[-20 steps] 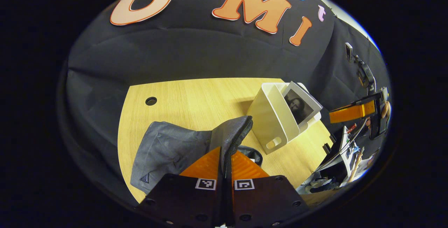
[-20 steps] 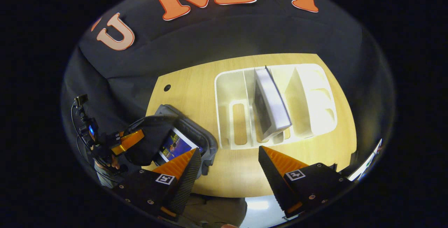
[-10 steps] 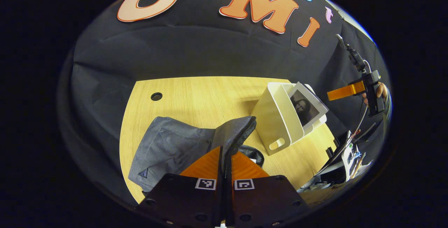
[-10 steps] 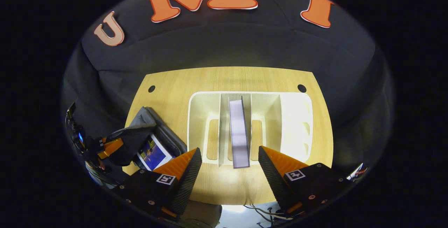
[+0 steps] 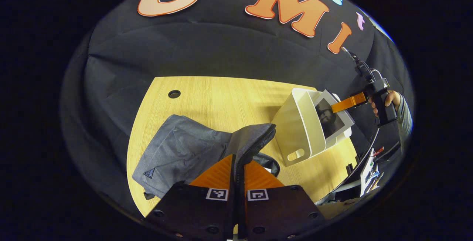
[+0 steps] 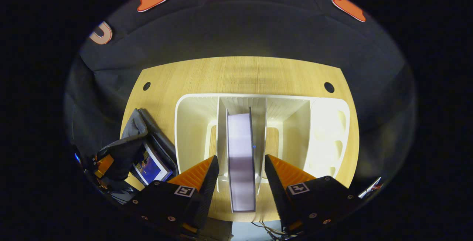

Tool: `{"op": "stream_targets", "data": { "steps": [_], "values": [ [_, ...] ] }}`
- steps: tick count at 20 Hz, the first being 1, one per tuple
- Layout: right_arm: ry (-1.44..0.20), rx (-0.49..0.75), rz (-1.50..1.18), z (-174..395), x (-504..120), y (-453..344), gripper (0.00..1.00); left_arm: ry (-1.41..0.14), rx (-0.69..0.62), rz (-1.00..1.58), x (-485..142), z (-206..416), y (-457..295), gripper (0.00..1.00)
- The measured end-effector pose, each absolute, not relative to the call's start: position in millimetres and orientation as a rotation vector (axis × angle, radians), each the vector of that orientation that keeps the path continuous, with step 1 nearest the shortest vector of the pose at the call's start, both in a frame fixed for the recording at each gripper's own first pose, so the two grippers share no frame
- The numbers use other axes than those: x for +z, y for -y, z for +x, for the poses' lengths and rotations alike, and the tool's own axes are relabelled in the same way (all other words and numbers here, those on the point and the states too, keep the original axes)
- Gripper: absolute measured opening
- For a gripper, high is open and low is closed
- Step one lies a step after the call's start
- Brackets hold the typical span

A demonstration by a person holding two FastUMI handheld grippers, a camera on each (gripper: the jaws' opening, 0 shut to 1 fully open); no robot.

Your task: Open the schoolbag, grab two books from the bookshelf and put them into the schoolbag.

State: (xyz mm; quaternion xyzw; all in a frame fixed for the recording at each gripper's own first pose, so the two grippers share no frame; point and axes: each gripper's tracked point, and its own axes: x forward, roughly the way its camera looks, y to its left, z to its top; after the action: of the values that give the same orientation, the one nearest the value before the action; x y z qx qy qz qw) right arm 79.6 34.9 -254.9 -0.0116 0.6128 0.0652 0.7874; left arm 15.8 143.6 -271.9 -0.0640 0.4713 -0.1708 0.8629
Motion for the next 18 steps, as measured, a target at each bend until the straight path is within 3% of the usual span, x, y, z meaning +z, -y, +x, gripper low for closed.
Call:
{"op": "stream_targets", "data": {
  "steps": [1,2,3,4,10,18],
  "values": [
    [-1.329,0.140,-0.041,82,-259,-33,0.63,-0.989,-0.351,-0.129,-270,16,-144,0.05],
    [-1.332,0.130,-0.058,84,-265,-30,0.60,-0.994,-0.347,-0.125,-272,16,-141,0.05],
    [-1.343,0.130,-0.060,84,-266,-30,0.47,-0.998,-0.341,-0.119,-273,17,-141,0.05],
    [-1.349,0.128,-0.044,84,-263,-32,0.41,-1.002,-0.337,-0.116,-273,16,-140,0.05],
    [-1.353,0.085,-0.004,75,-255,-23,0.34,-1.011,-0.350,-0.097,-277,20,-136,0.05],
    [-1.258,-0.020,0.090,31,-196,-10,0.33,-1.011,-0.460,-0.089,-278,15,-133,0.05]
  ]
}}
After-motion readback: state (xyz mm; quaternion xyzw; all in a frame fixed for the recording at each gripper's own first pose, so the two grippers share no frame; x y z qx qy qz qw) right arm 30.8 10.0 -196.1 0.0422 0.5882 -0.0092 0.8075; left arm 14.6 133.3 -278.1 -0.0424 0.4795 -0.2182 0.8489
